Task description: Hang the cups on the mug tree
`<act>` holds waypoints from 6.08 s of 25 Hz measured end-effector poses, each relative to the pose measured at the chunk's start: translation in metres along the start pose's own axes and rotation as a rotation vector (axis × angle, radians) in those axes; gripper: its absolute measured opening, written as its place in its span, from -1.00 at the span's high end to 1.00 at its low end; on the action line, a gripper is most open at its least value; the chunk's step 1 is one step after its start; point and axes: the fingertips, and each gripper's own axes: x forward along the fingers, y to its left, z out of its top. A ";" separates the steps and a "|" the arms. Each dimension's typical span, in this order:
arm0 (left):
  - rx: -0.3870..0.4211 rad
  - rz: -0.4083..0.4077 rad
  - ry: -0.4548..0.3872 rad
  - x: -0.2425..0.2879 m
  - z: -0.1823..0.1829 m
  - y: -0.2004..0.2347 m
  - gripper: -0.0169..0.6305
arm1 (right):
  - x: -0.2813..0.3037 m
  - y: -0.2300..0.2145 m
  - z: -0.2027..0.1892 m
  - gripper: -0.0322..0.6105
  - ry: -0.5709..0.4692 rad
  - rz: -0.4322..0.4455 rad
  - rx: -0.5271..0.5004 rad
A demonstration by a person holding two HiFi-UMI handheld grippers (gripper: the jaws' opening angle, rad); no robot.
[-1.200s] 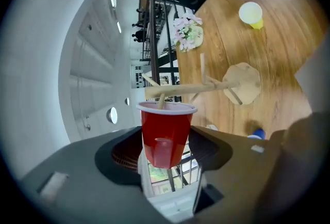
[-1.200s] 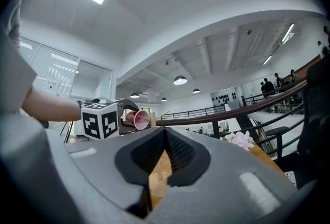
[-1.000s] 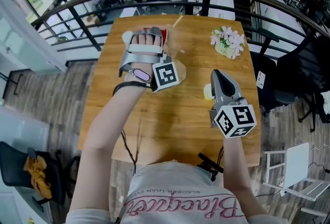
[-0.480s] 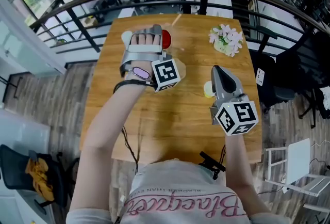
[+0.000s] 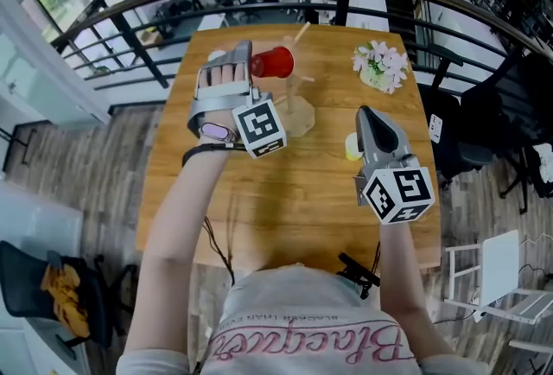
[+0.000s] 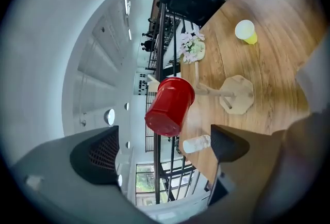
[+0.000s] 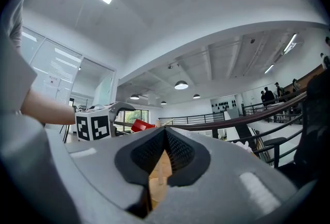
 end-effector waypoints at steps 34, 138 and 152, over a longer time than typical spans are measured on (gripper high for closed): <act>-1.408 -0.042 -0.579 -0.076 -0.078 -0.010 -0.42 | -0.004 0.047 -0.006 0.89 0.064 -0.041 -0.126; -1.352 -0.188 0.067 -0.019 -0.045 -0.159 0.09 | 0.007 -0.015 -0.088 0.89 0.234 0.119 0.003; -0.991 -0.215 0.291 0.001 -0.021 -0.175 0.09 | 0.008 -0.038 -0.094 0.89 0.232 0.162 0.039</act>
